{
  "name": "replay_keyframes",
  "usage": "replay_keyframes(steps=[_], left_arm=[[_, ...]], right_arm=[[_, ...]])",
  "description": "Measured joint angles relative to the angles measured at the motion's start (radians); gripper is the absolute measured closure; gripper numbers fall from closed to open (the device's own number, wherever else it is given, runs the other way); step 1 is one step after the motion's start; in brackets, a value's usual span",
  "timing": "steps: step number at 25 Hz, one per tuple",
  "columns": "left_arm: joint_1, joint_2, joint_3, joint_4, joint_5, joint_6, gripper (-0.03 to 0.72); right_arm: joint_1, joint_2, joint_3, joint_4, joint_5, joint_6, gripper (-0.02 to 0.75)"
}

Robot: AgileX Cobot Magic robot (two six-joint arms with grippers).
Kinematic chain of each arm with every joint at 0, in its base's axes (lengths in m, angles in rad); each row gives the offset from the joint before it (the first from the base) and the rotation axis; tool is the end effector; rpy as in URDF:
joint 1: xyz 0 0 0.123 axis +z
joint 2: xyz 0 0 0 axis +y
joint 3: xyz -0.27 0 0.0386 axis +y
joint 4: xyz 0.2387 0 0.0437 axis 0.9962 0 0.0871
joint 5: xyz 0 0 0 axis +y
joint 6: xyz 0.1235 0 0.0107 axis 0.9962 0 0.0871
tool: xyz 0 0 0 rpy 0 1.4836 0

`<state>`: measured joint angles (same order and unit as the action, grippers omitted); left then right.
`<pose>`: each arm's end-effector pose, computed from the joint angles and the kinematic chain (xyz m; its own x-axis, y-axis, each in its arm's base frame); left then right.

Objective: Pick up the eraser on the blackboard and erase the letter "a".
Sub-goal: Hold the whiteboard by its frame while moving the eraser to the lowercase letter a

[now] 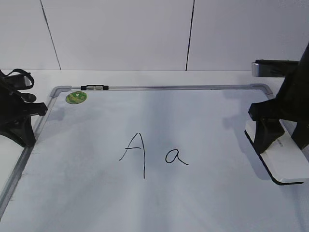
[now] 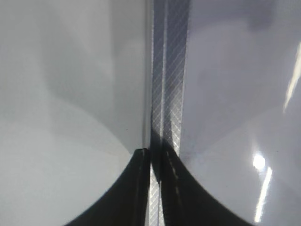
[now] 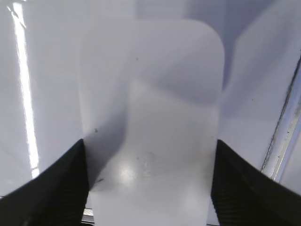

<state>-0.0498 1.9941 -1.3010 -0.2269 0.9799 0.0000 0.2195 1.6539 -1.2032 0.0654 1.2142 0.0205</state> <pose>0.3556 -0.0409 0.1126 -0.9968 -0.0758 0.0267 -0.0794 0.9795 -0.1849 0.2852 0.0714 0.2005 -0.9845 -0.1753 0.0089 -0.1745 0.9828 0.0609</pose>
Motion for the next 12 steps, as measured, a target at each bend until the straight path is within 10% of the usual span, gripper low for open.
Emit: replay_keyframes(steps=[12], left_arm=[[0.0,0.0,-0.001,0.0,0.001,0.0,0.667]], right_arm=[[0.0,0.0,0.0,0.002,0.0,0.0,0.2]])
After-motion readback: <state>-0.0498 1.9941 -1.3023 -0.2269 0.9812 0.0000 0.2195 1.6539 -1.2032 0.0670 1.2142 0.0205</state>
